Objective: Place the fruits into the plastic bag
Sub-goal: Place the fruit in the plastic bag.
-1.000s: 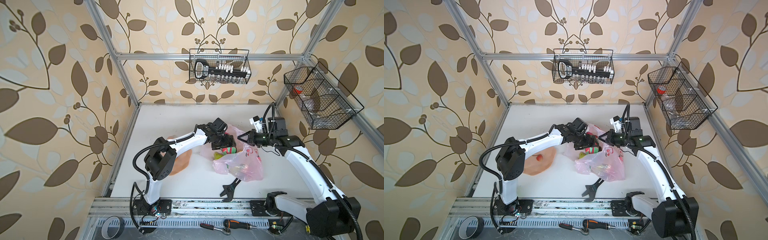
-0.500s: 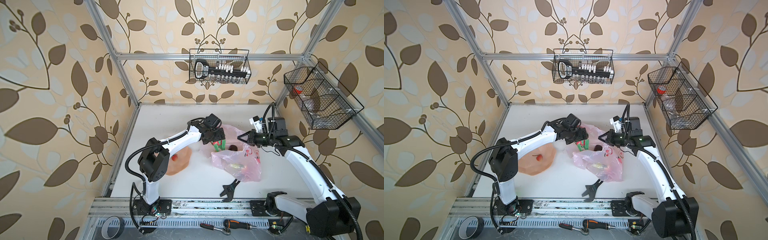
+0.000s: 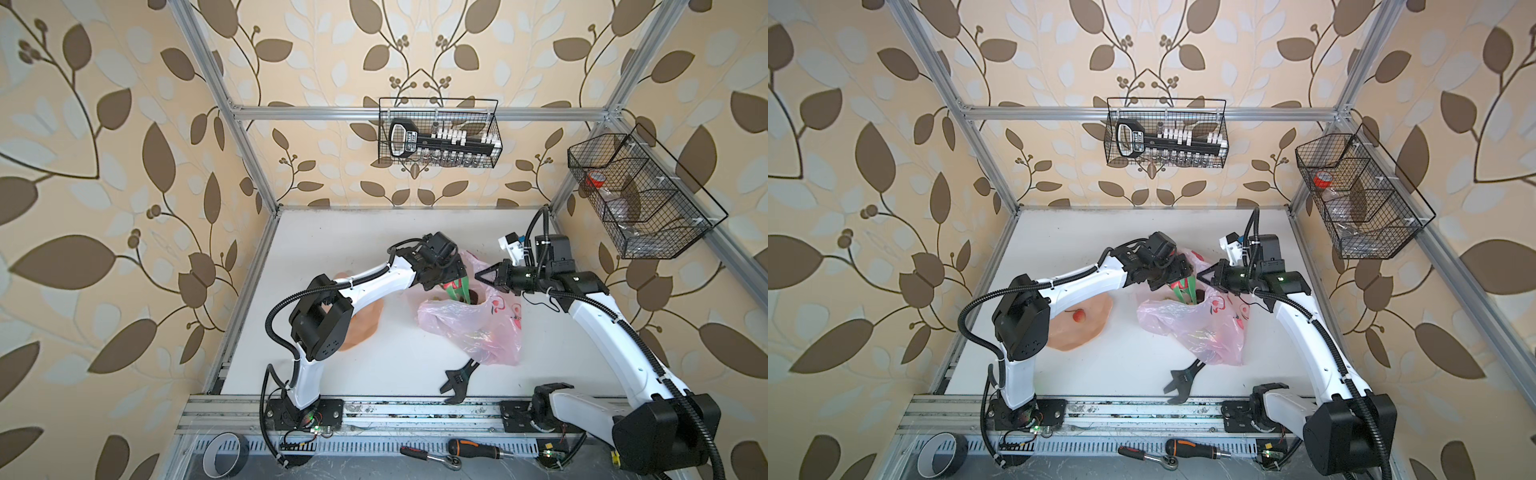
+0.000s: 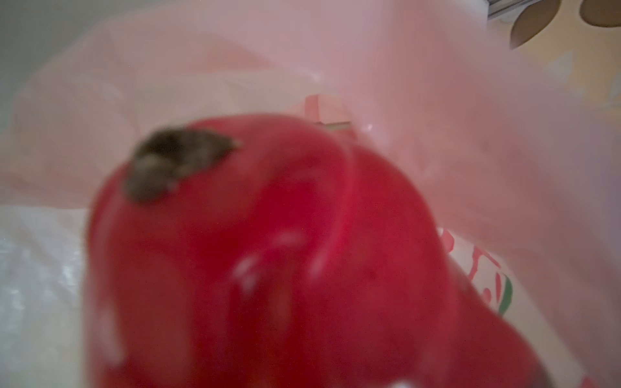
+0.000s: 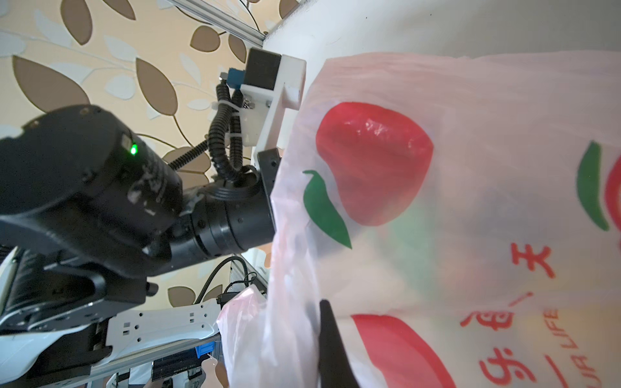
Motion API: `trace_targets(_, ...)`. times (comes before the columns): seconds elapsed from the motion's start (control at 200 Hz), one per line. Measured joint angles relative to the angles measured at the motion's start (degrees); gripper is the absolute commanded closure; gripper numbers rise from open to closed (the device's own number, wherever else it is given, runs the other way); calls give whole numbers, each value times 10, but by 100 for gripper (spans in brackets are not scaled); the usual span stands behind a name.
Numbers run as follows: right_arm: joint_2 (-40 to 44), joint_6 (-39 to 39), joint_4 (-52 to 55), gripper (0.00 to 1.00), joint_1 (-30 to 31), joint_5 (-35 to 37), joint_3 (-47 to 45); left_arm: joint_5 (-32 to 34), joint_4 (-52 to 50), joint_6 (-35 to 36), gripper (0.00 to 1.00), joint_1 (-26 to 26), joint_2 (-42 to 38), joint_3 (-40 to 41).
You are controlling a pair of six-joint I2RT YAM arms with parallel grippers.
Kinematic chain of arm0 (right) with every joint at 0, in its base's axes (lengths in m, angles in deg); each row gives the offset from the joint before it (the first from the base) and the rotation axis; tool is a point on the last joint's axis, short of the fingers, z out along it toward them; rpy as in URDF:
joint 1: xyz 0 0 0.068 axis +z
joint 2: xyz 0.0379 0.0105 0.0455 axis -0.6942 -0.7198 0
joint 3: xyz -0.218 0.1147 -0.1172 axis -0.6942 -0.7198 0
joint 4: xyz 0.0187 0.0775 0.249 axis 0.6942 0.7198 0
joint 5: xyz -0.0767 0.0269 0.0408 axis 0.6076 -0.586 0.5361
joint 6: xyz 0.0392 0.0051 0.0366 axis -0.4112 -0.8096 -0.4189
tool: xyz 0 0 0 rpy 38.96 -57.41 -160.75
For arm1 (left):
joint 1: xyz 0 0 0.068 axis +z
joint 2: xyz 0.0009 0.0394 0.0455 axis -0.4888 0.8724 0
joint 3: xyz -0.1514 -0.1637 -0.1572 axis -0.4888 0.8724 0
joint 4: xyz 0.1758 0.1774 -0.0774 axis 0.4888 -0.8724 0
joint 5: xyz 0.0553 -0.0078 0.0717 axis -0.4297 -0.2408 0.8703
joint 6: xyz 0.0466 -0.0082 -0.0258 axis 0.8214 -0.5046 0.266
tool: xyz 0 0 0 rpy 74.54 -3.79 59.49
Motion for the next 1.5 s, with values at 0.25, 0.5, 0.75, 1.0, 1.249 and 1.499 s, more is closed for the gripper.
trace_targets(0.25,-1,0,-1,100,0,0,-6,-72,33,-26,52,-10,0,22)
trace_targets(0.5,-4,0,-6,100,0,0,-6,-151,20,-20,51,-10,2,11)
trace_targets(0.75,-10,0,-19,100,-6,2,-6,-195,-68,24,49,-14,56,-75)
trace_targets(1.0,-25,0,-17,100,-6,0,1,-223,-121,56,47,-37,73,-108)
trace_targets(1.249,-49,-11,-25,100,-4,-1,24,-231,-147,83,36,-40,73,-108)
trace_targets(1.499,-53,-38,-52,100,14,-7,25,-241,-139,82,14,-39,72,-98)
